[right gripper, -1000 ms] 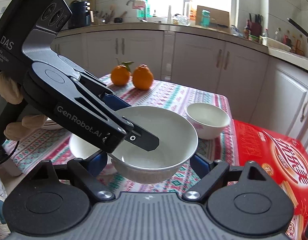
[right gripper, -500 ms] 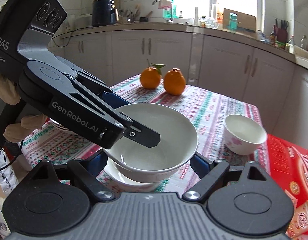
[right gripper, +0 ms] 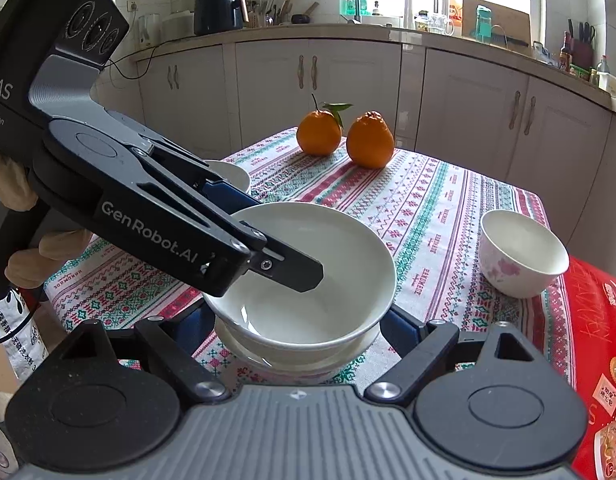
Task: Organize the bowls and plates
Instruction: 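Lower the bowl into the placed bowl and open the left gripper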
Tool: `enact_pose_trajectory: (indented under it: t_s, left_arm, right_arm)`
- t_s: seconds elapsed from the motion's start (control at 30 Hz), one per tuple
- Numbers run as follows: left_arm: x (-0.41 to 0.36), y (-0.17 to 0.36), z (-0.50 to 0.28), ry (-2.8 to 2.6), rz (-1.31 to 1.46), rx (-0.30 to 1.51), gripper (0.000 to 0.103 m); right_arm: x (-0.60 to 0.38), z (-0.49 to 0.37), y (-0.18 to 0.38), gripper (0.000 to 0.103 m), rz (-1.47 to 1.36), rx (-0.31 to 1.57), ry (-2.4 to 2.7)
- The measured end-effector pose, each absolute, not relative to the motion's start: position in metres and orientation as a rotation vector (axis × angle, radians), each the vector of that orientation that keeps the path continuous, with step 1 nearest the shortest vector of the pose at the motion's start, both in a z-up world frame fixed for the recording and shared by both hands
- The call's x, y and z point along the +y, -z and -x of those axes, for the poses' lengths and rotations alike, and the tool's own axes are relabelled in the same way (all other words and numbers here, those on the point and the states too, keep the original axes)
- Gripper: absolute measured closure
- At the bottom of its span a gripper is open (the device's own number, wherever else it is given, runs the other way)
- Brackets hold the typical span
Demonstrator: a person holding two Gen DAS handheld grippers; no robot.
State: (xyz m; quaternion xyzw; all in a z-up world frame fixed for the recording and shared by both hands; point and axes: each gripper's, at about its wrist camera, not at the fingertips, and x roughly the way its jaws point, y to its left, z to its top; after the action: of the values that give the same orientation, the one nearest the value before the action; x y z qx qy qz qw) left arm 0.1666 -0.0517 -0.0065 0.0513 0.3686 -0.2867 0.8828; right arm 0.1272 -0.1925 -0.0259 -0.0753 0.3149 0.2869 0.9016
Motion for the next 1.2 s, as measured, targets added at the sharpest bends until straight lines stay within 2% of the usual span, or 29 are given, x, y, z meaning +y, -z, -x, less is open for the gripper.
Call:
enact_pose_trajectory:
  t_s: [0.73, 0.87, 0.97, 1.2]
  left_arm:
    - [-0.047, 0.018, -0.173, 0.614, -0.074, 0.777, 0.043]
    - [-0.046, 0.018, -0.174, 0.620, -0.069, 0.776, 0.041]
    - [-0.045, 0.016, -0.174, 0.602, -0.083, 0.764, 0.036]
    - [-0.043, 0.006, -0.173, 0.605, -0.104, 0.741, 0.035]
  right_arm:
    - [-0.192, -0.133, 0.033, 0.011, 0.158, 0.674, -0.593]
    - [-0.192, -0.133, 0.033, 0.009, 0.157, 0.677, -0.597]
    - [-0.192, -0.132, 0.033, 0.006, 0.155, 0.677, -0.600]
    - [-0.199, -0.127, 0.024, 0.000, 0.135, 0.636, -0.587]
